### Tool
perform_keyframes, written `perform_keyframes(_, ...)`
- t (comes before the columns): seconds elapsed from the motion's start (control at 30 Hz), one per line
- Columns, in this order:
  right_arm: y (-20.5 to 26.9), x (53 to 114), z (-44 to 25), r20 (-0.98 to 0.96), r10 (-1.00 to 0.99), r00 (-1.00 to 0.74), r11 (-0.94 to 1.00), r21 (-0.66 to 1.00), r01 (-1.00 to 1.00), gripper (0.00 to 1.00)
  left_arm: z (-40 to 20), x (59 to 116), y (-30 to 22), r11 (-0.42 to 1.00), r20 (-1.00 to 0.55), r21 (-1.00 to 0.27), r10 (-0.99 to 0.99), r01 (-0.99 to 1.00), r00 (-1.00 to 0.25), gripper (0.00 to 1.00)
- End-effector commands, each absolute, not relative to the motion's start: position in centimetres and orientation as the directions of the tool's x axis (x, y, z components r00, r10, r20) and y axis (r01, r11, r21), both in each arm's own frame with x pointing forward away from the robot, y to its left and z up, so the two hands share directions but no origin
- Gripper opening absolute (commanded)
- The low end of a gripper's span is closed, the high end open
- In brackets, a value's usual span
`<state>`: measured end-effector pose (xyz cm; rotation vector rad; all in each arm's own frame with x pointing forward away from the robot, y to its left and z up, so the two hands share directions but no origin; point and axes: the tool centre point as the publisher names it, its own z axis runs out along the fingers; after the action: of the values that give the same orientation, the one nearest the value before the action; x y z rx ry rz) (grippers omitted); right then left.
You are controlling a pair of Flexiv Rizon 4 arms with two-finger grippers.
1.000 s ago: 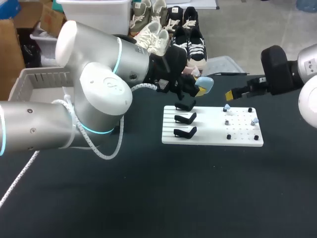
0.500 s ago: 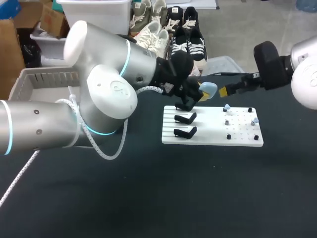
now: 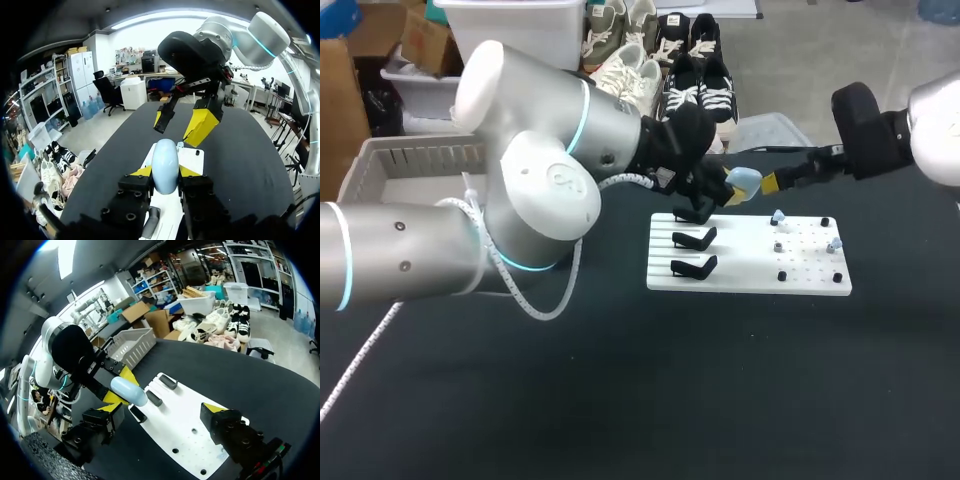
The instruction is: Pick up each earbud case from the left stands, insert the matching earbuds, close the lid, and place the case in the box.
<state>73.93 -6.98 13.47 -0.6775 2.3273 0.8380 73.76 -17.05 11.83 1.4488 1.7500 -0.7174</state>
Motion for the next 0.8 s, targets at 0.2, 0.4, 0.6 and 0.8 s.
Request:
perform_keyframes(0.2,-6.6,74.5,13.0,-0.654,-0.266,-0.708,0.645,0.425,-0.635,1.00,12.3,74.3,-17.5,0.209,-0.824,0.032,0.559,0.977,-0.092,0.00)
perform_keyframes(0.4,-6.6,74.7,12.8,-0.653,-0.266,-0.709,0.641,0.429,-0.636,1.00,12.4,73.9,-17.6,0.199,-0.828,0.028,0.554,0.980,-0.088,0.00)
perform_keyframes(0.6,-6.8,74.9,13.0,-0.655,-0.265,-0.708,0.645,0.426,-0.634,1.00,12.3,73.5,-17.6,0.190,-0.828,0.021,0.553,0.982,-0.089,0.00)
perform_keyframes(0.8,-6.9,75.0,13.8,-0.668,-0.270,-0.694,0.648,0.407,-0.644,1.00,11.8,73.3,-17.5,0.185,-0.826,0.016,0.557,0.983,-0.092,0.00)
